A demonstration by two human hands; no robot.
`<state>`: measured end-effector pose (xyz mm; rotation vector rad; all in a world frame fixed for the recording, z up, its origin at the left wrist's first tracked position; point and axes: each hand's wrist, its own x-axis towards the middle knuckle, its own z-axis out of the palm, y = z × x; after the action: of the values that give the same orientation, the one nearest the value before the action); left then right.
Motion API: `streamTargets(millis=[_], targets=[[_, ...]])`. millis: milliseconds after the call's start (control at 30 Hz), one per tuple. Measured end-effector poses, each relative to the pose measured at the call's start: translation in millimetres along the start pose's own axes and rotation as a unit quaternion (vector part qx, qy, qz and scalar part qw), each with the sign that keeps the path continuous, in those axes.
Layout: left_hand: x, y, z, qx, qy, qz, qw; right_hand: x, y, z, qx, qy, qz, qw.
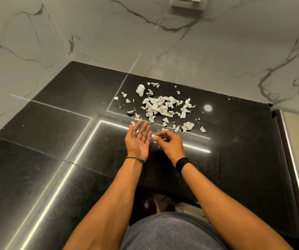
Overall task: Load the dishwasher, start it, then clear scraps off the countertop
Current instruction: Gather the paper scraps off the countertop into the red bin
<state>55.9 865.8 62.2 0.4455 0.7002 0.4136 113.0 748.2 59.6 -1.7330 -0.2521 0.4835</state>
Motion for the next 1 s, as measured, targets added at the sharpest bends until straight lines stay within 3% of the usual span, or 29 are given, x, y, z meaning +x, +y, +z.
streamTargets(millis=[67, 133, 200, 333, 467, 600, 700, 800, 1000], targets=[[7.1, -6.7, 4.9, -0.023, -0.005, -0.01, 1.0, 2.0, -13.3, 5.9, 0.044, -0.054, -0.006, 0.998], [13.3, -11.5, 10.3, -0.076, -0.024, -0.034, 0.996, 5.4, -18.6, 9.0, 0.015, -0.088, -0.031, 0.996], [17.2, -13.6, 14.9, -0.111, -0.044, -0.046, 0.992, 12.2, -20.2, 5.7, -0.027, -0.077, -0.06, 0.995], [20.4, -13.0, 19.9, -0.158, -0.068, -0.049, 0.984, 36.1, -19.8, -19.8, -0.011, 0.002, -0.071, 0.997], [26.7, -12.9, 19.2, -0.167, -0.065, -0.049, 0.983, 67.1, -7.4, -46.8, -0.159, -0.016, -0.076, 0.984], [32.1, -14.9, 19.6, -0.151, -0.05, -0.038, 0.987, 99.2, -7.5, -55.4, -0.408, -0.164, -0.148, 0.886], [36.0, -16.1, 20.8, -0.142, -0.043, -0.026, 0.989, 115.0, -5.4, -48.6, -0.476, -0.229, -0.174, 0.831], [38.7, -18.5, 21.4, -0.138, -0.03, -0.017, 0.99, 116.0, 4.2, -44.9, -0.505, -0.249, -0.185, 0.805], [38.1, -24.6, 23.0, -0.12, -0.014, -0.009, 0.993, 96.2, 26.8, -52.2, -0.517, -0.208, -0.305, 0.772]])
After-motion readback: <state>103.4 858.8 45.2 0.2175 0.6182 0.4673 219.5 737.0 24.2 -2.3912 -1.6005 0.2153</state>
